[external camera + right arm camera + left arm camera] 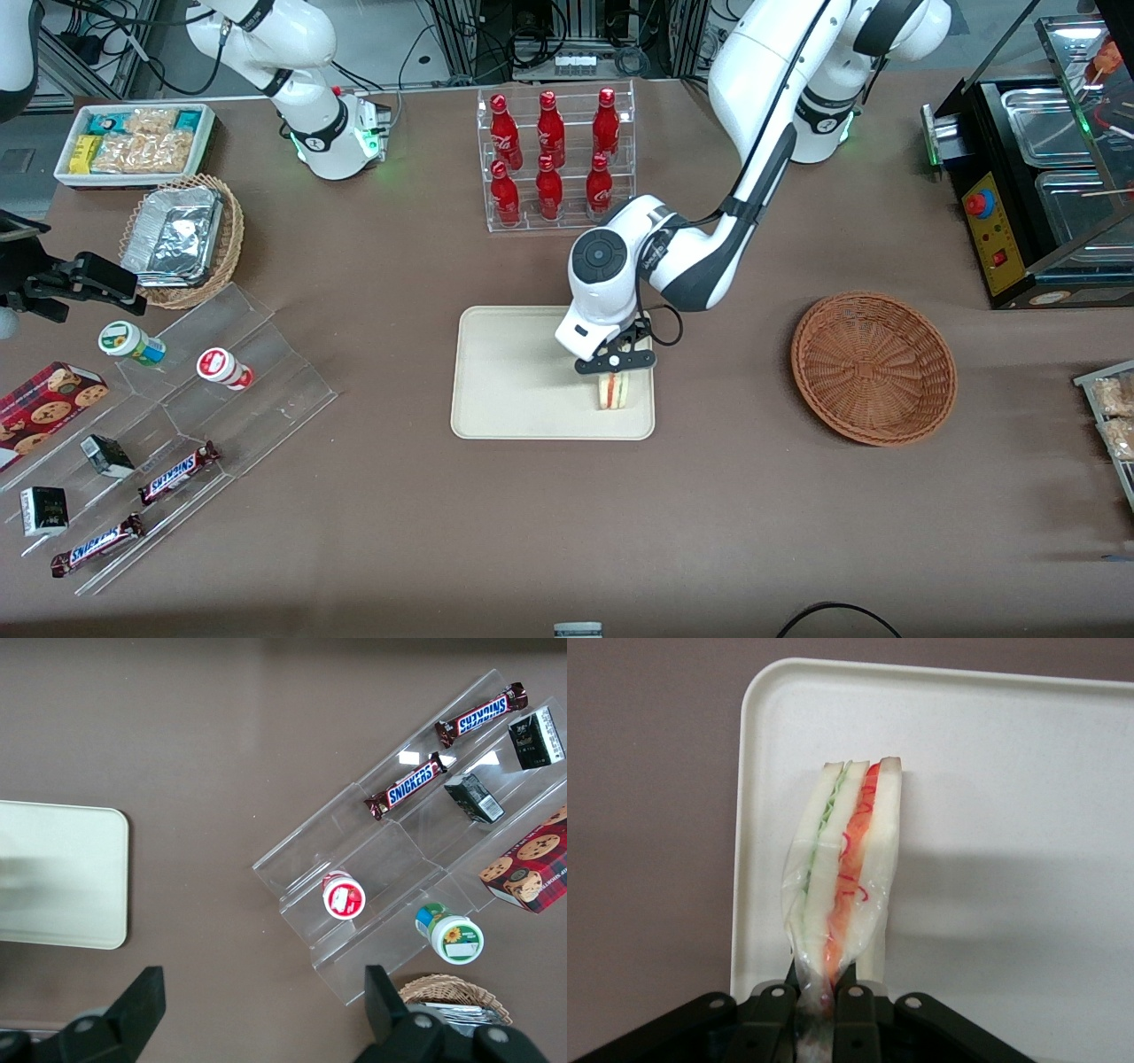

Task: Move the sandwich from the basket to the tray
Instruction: 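Lower the sandwich onto the tray and open the left gripper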

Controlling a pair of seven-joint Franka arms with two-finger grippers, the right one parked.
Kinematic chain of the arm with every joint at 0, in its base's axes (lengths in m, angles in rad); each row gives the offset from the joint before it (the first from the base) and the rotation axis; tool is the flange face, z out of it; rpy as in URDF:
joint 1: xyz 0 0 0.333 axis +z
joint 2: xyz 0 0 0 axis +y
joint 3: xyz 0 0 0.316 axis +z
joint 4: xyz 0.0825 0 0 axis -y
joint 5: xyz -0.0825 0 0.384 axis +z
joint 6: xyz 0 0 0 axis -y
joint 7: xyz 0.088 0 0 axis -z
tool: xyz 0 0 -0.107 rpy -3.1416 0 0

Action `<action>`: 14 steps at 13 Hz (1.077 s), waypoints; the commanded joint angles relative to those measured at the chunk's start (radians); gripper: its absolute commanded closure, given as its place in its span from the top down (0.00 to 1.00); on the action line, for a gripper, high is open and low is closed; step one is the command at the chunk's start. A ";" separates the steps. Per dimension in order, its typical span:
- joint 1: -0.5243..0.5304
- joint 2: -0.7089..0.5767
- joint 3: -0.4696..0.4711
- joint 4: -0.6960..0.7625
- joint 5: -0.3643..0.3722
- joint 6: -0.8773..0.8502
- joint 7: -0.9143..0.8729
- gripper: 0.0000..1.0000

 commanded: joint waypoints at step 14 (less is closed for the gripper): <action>-0.002 -0.062 0.023 0.059 -0.004 -0.137 -0.016 1.00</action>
